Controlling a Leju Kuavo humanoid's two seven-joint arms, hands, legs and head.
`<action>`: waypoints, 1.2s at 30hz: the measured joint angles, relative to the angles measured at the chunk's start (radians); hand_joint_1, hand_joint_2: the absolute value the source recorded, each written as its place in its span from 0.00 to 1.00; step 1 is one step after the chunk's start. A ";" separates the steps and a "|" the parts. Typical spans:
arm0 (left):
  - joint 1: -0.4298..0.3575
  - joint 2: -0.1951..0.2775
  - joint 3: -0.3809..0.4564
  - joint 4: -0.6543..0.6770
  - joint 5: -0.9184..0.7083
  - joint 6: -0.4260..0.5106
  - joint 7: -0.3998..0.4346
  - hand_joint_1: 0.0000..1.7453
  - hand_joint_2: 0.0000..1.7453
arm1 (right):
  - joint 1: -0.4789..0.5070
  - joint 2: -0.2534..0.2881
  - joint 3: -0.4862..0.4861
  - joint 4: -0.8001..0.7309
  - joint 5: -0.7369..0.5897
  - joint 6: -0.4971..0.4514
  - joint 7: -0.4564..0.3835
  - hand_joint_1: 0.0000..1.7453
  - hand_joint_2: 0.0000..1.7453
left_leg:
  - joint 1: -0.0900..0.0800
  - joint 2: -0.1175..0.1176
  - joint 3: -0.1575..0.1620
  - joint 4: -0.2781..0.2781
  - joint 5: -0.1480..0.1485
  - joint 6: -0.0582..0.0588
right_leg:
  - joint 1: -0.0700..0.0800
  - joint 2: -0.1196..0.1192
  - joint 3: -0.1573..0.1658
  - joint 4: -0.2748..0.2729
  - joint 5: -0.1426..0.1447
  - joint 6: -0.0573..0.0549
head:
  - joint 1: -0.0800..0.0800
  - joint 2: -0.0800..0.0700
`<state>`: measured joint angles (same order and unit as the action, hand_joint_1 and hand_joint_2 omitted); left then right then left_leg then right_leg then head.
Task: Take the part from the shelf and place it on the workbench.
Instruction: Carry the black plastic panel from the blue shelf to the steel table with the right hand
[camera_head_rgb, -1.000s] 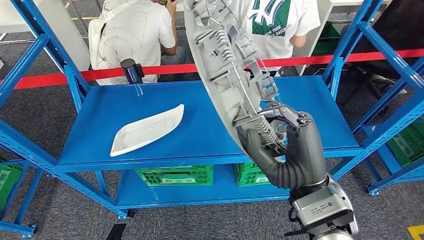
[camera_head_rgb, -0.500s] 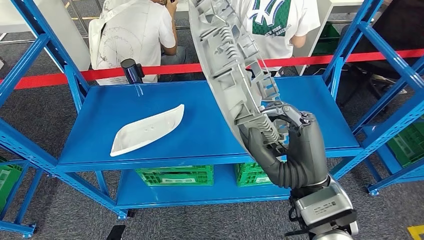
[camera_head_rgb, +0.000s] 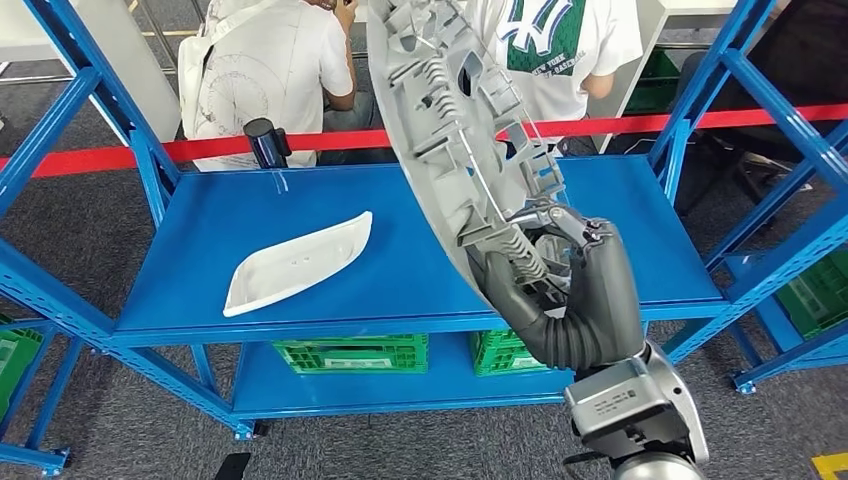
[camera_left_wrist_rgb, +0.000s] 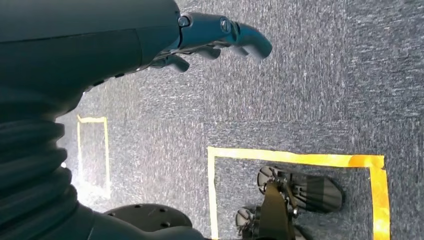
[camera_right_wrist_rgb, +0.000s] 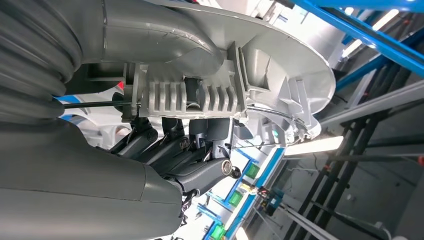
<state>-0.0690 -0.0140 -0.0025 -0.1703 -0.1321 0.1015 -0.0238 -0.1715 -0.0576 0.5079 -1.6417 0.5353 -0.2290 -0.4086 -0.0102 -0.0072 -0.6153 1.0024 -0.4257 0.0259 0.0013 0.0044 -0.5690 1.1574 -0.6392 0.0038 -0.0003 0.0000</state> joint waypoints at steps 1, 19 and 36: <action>0.002 0.000 0.002 0.000 0.000 0.000 -0.001 0.00 1.00 | -0.001 0.000 0.003 0.001 0.004 0.003 0.005 1.00 1.00 | 0.001 0.001 0.000 0.001 0.000 0.000 | -0.004 0.000 -0.038 0.066 -0.025 0.004 | 0.001 0.000; 0.018 -0.006 0.005 0.001 -0.006 0.004 -0.010 0.00 1.00 | 0.030 0.018 0.011 -0.014 0.069 0.006 0.044 1.00 1.00 | 0.020 0.001 -0.078 0.291 -0.180 -0.081 | -0.016 0.001 -0.055 -0.109 0.171 -0.039 | -0.008 0.000; 0.013 -0.008 0.011 0.000 -0.008 0.006 -0.002 0.00 1.00 | 0.030 0.022 0.012 -0.017 0.076 0.020 0.043 1.00 1.00 | 0.012 0.014 -0.013 0.031 -0.017 -0.020 | -0.020 -0.001 -0.059 0.064 0.069 0.019 | 0.002 0.000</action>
<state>-0.0561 -0.0224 0.0081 -0.1701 -0.1404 0.1071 -0.0262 -0.1415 -0.0354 0.5195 -1.6583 0.6116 -0.2094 -0.3655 0.0016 0.0070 -0.6282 1.0333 -0.4430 0.0055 -0.0183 0.0034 -0.6282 1.2211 -0.5701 0.0230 0.0019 0.0000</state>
